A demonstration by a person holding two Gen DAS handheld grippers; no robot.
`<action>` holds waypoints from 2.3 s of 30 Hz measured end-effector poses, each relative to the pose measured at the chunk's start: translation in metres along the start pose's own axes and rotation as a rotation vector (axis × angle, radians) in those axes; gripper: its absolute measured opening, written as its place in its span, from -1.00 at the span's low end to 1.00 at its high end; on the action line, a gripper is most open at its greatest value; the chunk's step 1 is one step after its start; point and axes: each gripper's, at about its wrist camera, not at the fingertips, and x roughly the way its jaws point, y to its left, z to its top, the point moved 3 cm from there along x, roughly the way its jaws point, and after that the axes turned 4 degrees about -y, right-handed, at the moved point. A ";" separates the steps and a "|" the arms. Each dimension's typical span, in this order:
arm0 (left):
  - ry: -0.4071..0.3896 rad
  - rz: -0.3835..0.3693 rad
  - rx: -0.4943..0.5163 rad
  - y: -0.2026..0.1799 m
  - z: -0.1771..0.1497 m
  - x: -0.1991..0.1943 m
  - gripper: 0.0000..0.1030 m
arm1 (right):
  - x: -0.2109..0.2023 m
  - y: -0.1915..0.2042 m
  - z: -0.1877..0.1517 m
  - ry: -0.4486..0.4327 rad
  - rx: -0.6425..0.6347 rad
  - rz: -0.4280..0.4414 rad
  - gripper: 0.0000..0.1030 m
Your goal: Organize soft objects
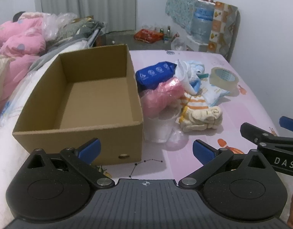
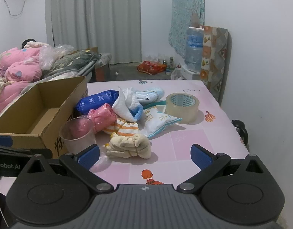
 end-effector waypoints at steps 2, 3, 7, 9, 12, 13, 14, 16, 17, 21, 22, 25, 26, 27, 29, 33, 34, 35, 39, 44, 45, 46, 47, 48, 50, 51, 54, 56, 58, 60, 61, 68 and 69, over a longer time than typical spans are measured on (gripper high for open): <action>0.014 -0.006 -0.006 0.001 -0.001 0.001 1.00 | 0.000 0.000 -0.001 0.003 0.004 0.000 -0.37; 0.019 -0.006 -0.007 0.001 -0.002 0.001 0.99 | -0.001 -0.001 -0.001 0.004 0.005 -0.001 -0.37; 0.030 0.003 -0.009 0.003 -0.003 0.004 0.99 | 0.000 -0.003 -0.002 0.011 0.017 -0.001 -0.37; 0.034 0.003 -0.013 0.004 -0.002 0.004 1.00 | 0.001 -0.004 -0.002 0.014 0.024 0.001 -0.37; 0.039 0.003 -0.014 0.005 -0.002 0.005 1.00 | 0.004 -0.005 -0.001 0.020 0.026 0.003 -0.37; 0.041 0.002 -0.015 0.005 -0.002 0.005 1.00 | 0.005 -0.005 -0.001 0.022 0.027 0.003 -0.37; 0.043 0.000 -0.015 0.005 -0.002 0.006 1.00 | 0.005 -0.005 -0.002 0.023 0.028 0.005 -0.37; 0.045 -0.001 -0.014 0.006 -0.003 0.007 0.99 | 0.006 -0.004 -0.001 0.024 0.025 0.007 -0.37; 0.045 -0.001 -0.015 0.006 -0.003 0.007 1.00 | 0.006 -0.003 -0.001 0.024 0.023 0.006 -0.37; 0.048 -0.002 -0.020 0.007 -0.004 0.010 1.00 | 0.007 -0.002 -0.002 0.026 0.015 0.006 -0.37; 0.049 -0.003 -0.021 0.007 -0.004 0.010 1.00 | 0.007 -0.002 -0.002 0.027 0.014 0.006 -0.37; 0.050 -0.004 -0.021 0.008 -0.004 0.011 1.00 | 0.008 -0.001 -0.002 0.028 0.014 0.004 -0.37; 0.050 -0.004 -0.022 0.008 -0.004 0.011 1.00 | 0.008 -0.001 -0.002 0.028 0.015 0.006 -0.37; 0.050 -0.005 -0.022 0.008 -0.005 0.011 1.00 | 0.008 -0.001 -0.002 0.027 0.014 0.007 -0.37; 0.051 -0.004 -0.023 0.008 -0.005 0.011 1.00 | 0.008 0.000 -0.002 0.027 0.014 0.006 -0.37; 0.051 -0.004 -0.023 0.008 -0.005 0.011 1.00 | 0.008 0.000 -0.002 0.027 0.015 0.007 -0.37; 0.051 -0.004 -0.023 0.008 -0.005 0.012 0.99 | 0.008 0.000 -0.002 0.027 0.015 0.007 -0.37; 0.051 -0.004 -0.023 0.008 -0.005 0.012 0.99 | 0.008 0.000 -0.002 0.028 0.015 0.006 -0.37; 0.053 -0.004 -0.023 0.008 -0.006 0.012 1.00 | 0.008 0.000 -0.002 0.028 0.015 0.006 -0.37; 0.052 -0.003 -0.024 0.008 -0.007 0.013 1.00 | 0.009 0.000 -0.002 0.028 0.014 0.006 -0.37; 0.053 -0.004 -0.023 0.008 -0.007 0.013 1.00 | 0.009 0.000 -0.002 0.028 0.014 0.007 -0.37; 0.053 -0.004 -0.023 0.008 -0.007 0.013 1.00 | 0.009 0.000 -0.002 0.028 0.013 0.007 -0.37; 0.053 -0.003 -0.024 0.008 -0.007 0.013 1.00 | 0.010 0.000 -0.002 0.028 0.012 0.007 -0.37; 0.053 -0.003 -0.023 0.008 -0.007 0.013 1.00 | 0.010 0.000 -0.002 0.028 0.012 0.007 -0.37; 0.053 -0.004 -0.023 0.008 -0.007 0.013 1.00 | 0.010 0.000 -0.003 0.028 0.012 0.007 -0.37; 0.053 -0.004 -0.023 0.008 -0.007 0.013 0.99 | 0.010 0.000 -0.003 0.029 0.012 0.007 -0.37; 0.053 -0.004 -0.023 0.008 -0.007 0.013 1.00 | 0.011 0.001 -0.002 0.029 0.011 0.007 -0.37; 0.054 -0.003 -0.024 0.008 -0.008 0.013 1.00 | 0.011 0.001 -0.002 0.028 0.009 0.007 -0.37; 0.055 -0.003 -0.024 0.008 -0.008 0.014 1.00 | 0.012 0.002 -0.002 0.027 0.007 0.008 -0.37; 0.054 -0.002 -0.023 0.008 -0.009 0.015 0.99 | 0.012 0.002 -0.002 0.027 0.009 0.007 -0.37; 0.052 0.001 -0.020 0.008 -0.009 0.015 1.00 | 0.012 0.002 -0.001 0.026 0.010 0.007 -0.37; -0.001 -0.086 0.029 -0.001 -0.015 0.013 1.00 | 0.012 -0.013 -0.003 0.002 0.054 0.035 -0.37; -0.014 -0.103 0.035 -0.003 -0.015 0.012 1.00 | 0.012 -0.017 -0.003 -0.005 0.061 0.045 -0.37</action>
